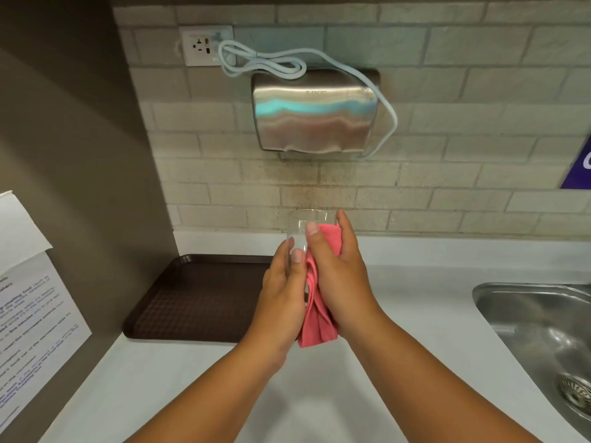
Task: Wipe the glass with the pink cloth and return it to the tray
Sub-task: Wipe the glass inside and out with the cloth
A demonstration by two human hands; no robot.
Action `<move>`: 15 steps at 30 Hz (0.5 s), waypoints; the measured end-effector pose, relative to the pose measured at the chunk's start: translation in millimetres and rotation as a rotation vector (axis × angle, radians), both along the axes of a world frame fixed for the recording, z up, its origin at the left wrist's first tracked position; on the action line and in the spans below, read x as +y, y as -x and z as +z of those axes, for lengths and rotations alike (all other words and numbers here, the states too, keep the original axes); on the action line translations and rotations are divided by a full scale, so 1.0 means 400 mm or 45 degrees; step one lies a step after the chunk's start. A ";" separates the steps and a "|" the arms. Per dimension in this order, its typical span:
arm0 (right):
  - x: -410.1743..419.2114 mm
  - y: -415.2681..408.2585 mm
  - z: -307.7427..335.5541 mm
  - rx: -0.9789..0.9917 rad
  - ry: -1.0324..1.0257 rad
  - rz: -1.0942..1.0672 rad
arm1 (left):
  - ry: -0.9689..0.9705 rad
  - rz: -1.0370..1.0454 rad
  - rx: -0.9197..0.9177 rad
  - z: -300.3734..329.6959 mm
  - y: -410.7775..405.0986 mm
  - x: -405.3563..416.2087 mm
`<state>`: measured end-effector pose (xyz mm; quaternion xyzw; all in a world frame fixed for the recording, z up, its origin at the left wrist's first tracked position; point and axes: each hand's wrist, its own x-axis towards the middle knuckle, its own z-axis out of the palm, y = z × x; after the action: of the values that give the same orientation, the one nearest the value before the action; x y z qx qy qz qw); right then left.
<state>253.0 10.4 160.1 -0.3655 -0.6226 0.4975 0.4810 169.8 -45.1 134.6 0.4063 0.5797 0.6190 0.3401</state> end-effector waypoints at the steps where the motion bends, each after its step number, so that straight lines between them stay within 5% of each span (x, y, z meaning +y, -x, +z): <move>1: -0.001 -0.002 -0.002 0.003 0.023 -0.011 | 0.018 -0.018 -0.002 0.000 -0.002 -0.001; 7: 0.000 0.000 0.012 -0.139 -0.213 -0.029 | -0.067 -0.057 -0.073 -0.001 -0.003 -0.007; 15: 0.072 -0.005 0.080 0.029 -0.001 -0.146 | 0.043 -0.066 -0.139 -0.019 -0.018 -0.031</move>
<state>255.0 39.2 192.1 -0.3948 -0.5953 0.4728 0.5160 176.8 -57.4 126.9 0.3810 0.5599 0.6215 0.3938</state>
